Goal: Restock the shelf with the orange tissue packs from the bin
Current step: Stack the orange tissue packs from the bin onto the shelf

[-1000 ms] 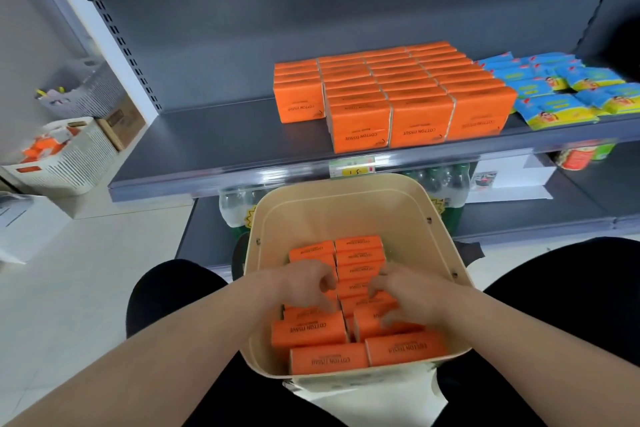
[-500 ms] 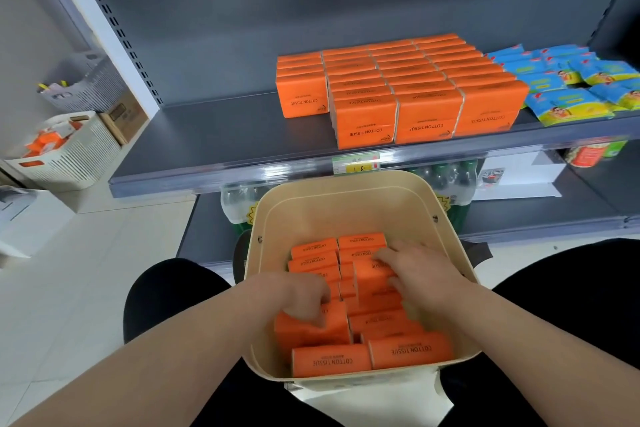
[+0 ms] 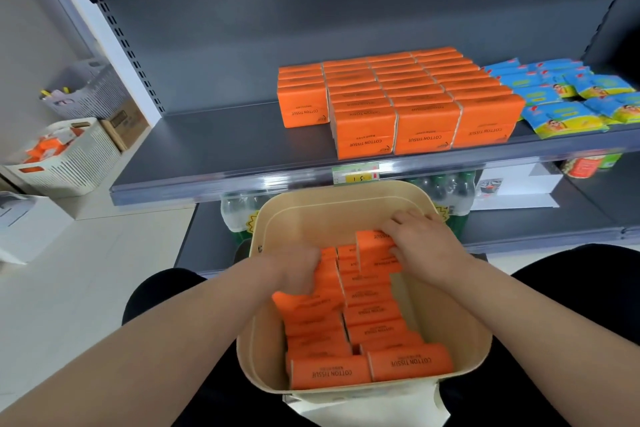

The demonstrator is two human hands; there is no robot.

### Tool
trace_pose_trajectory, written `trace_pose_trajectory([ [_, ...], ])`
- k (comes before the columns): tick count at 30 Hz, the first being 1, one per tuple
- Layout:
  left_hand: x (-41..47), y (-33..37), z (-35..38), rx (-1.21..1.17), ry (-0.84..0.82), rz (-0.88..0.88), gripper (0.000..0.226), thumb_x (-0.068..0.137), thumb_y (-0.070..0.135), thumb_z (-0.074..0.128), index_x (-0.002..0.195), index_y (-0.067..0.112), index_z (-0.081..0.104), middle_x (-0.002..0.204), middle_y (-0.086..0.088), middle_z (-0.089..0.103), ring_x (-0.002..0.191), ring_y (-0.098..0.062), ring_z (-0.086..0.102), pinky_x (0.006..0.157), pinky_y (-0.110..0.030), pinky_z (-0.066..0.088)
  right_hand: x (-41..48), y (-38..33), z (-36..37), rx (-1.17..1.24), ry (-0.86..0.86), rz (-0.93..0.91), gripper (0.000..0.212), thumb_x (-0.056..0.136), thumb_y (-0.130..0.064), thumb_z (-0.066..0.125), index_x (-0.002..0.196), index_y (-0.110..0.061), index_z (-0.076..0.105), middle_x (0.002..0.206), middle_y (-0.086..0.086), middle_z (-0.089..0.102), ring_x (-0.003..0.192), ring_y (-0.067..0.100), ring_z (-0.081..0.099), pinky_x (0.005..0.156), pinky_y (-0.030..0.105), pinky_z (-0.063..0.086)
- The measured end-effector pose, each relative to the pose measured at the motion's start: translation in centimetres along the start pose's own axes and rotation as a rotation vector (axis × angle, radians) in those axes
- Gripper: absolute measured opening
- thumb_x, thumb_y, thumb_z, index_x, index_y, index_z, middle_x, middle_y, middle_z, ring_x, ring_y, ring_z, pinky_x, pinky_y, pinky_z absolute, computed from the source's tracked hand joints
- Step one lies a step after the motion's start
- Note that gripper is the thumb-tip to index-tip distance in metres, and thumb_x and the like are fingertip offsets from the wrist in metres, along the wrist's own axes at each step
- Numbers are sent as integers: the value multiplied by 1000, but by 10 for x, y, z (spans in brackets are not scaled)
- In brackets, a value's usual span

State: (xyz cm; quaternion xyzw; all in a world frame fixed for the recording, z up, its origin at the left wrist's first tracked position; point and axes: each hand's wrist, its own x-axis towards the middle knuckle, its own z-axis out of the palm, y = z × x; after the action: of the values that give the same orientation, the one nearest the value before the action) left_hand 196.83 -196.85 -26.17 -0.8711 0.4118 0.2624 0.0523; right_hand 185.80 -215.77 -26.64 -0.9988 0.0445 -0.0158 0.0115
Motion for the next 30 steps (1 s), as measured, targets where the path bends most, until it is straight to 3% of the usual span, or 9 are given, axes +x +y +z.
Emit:
trace_pose_trajectory([
  [8,-5,-17,-74,-208,410,-72,34,80,14,61,110,14,46,93,1,53,88,-22,54,67,-29,38,29,8,-35,-85,76,-16,40,90,-22,50,129,-30,47,120,-5,54,116,18,47,91,35,36],
  [14,9,-41,-133,-240,711,-200,43,81,13,54,122,21,46,111,-4,58,105,-27,54,87,-42,47,59,6,-45,-68,150,-30,42,90,-24,54,132,-29,45,122,-6,54,117,18,47,91,34,37],
  [18,41,-47,-148,-87,770,-300,49,87,10,50,133,25,43,123,-7,52,118,-30,43,94,-52,37,71,12,-51,17,206,-14,43,91,-29,56,131,-31,43,124,-7,54,120,17,46,94,34,36],
  [22,73,-62,-150,-53,702,-342,55,88,10,53,138,28,39,127,-8,48,122,-30,37,95,-50,37,82,15,-51,48,237,-50,42,92,-30,55,132,-34,43,123,-9,53,119,16,46,93,33,36],
  [30,130,-69,-179,11,750,-372,48,81,6,60,126,14,44,124,-10,46,119,-31,38,85,-47,43,96,16,-41,113,273,-63,40,87,-24,61,126,-30,51,114,-4,60,110,21,53,88,38,40],
])
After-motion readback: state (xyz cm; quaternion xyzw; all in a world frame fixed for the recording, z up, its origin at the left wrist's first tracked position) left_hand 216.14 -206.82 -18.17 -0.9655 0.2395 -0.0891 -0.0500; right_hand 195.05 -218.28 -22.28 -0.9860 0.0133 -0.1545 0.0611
